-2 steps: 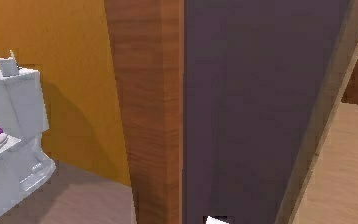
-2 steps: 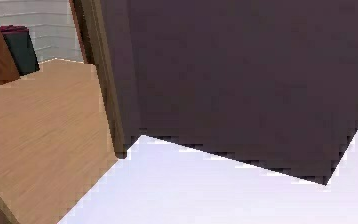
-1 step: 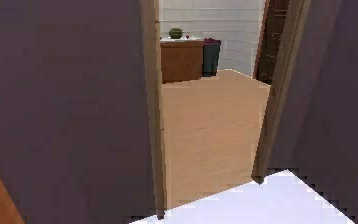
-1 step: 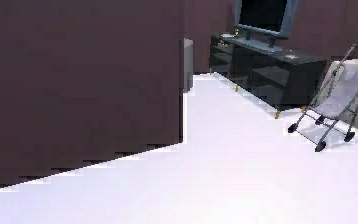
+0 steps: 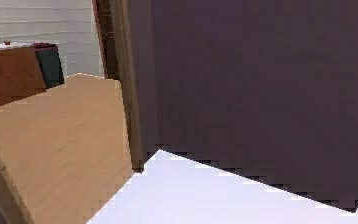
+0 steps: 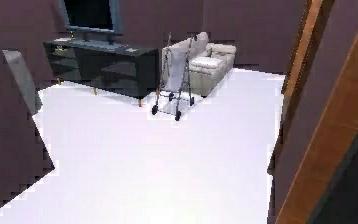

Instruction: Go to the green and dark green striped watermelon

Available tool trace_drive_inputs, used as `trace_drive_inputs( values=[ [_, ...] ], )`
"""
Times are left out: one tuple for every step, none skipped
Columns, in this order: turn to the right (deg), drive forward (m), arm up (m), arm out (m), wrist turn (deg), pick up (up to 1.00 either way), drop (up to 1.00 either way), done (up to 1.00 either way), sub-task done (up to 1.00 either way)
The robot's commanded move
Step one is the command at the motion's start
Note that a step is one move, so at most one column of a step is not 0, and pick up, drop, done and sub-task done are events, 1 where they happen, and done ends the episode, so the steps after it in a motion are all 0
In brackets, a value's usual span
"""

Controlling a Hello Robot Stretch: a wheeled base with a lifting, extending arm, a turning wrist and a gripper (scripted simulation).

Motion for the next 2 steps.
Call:
trace_drive_inputs(
  values=[
    [0.0, 0.3, 0.0, 0.0, 0.0, 0.0, 0.0, 0.0, 0.0],
    [-30.0, 0.0, 0.0, 0.0, 0.0, 0.0, 0.0, 0.0, 0.0]
  ],
)
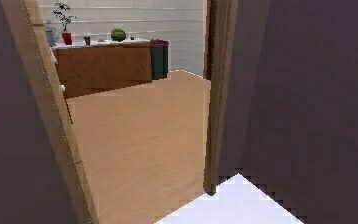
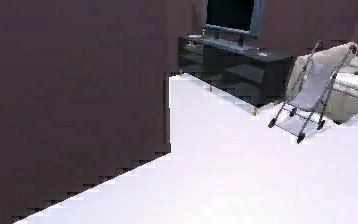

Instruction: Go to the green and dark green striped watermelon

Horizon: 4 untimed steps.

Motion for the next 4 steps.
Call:
trace_drive_inputs(
  values=[
    [0.0, 0.9, 0.0, 0.0, 0.0, 0.0, 0.0, 0.0, 0.0],
    [-27.0, 0.0, 0.0, 0.0, 0.0, 0.0, 0.0, 0.0, 0.0],
    [0.0, 1.0, 0.0, 0.0, 0.0, 0.0, 0.0, 0.0, 0.0],
    [0.0, 1.0, 0.0, 0.0, 0.0, 0.0, 0.0, 0.0, 0.0]
  ],
)
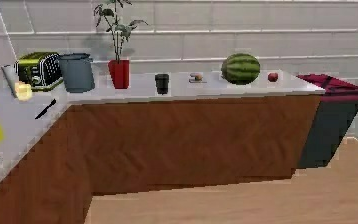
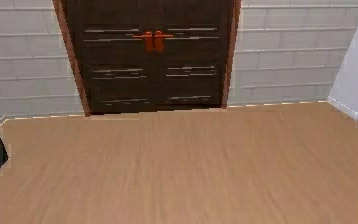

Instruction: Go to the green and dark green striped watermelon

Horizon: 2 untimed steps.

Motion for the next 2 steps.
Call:
trace_drive_inputs(
  values=[
    [0.0, 0.85, 0.0, 0.0, 0.0, 0.0, 0.0, 0.0, 0.0],
    [30.0, 0.0, 0.0, 0.0, 0.0, 0.0, 0.0, 0.0, 0.0]
  ],
)
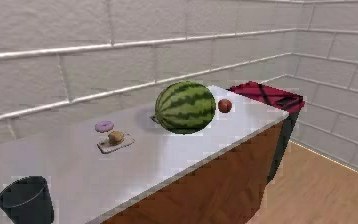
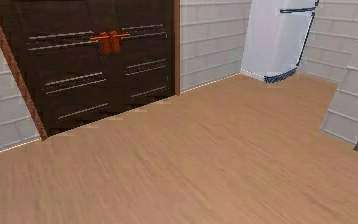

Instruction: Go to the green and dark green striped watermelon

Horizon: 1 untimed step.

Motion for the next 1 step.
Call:
trace_drive_inputs(
  values=[
    [0.0, 0.0, 0.0, 0.0, 0.0, 0.0, 0.0, 1.0, 0.0]
  ],
)
